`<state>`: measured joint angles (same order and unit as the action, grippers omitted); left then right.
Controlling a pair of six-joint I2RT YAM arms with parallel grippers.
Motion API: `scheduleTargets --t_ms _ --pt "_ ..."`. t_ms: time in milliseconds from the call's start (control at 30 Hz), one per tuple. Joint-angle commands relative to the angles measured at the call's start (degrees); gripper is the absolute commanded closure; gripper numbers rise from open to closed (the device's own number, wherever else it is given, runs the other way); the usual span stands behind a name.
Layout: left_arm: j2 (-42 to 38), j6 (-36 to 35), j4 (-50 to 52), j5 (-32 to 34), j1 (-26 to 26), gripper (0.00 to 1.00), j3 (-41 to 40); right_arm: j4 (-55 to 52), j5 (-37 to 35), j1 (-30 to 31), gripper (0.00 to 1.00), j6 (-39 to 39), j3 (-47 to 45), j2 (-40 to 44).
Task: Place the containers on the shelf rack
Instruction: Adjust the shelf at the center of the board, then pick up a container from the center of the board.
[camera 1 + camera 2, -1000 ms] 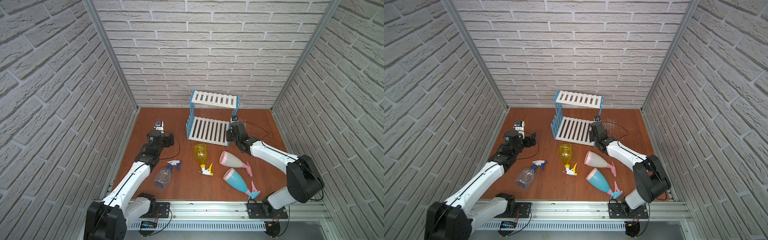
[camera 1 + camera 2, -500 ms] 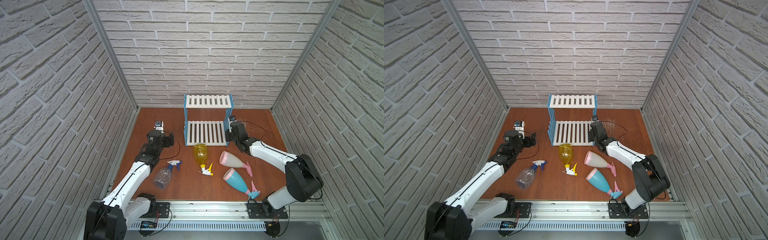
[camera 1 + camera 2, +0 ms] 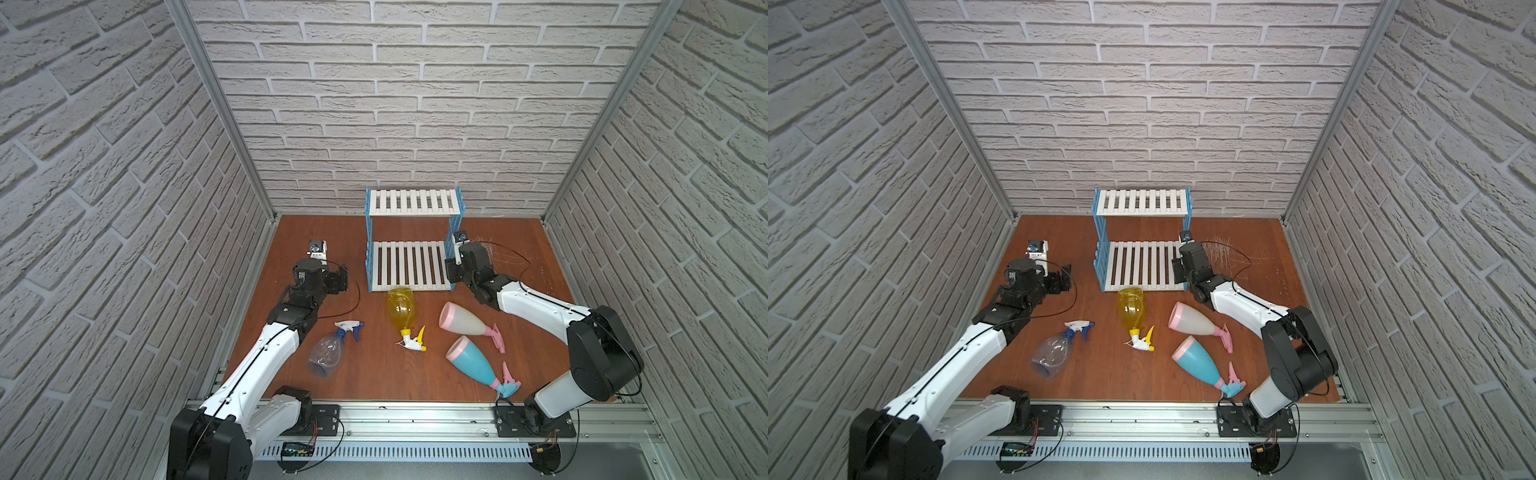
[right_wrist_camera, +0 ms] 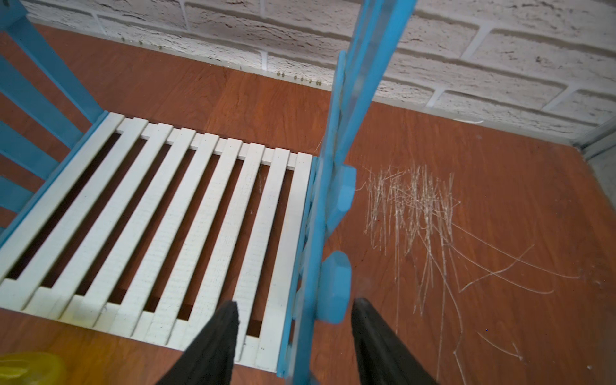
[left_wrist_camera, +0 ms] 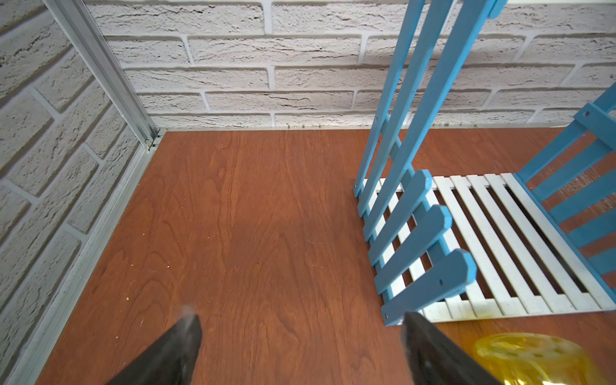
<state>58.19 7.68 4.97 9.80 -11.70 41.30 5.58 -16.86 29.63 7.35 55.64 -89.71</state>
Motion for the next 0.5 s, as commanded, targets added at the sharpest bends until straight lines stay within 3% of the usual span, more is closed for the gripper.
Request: scheduleTargets --t_ms 0,167,367,467 --pt "-2.11 1.47 6.16 -0.55 -0.25 0.02 3.54 1.45 0.38 0.27 0.23 0.78 0.78 5.53" --pt "-3.59 5.42 25.40 -4.06 0.06 0.02 12.20 -1.83 1.93 0.25 0.05 2.28 0.20 13.56" --pt "-0.35 18.46 44.97 -8.06 -1.30 0.02 20.12 -7.61 4.94 0.26 0.03 6.81 -4.49 25.48" --pt "2.21 26.03 48.37 -6.35 -6.68 0.03 20.26 -12.12 7.58 0.26 0.04 11.37 -6.79 30.57"
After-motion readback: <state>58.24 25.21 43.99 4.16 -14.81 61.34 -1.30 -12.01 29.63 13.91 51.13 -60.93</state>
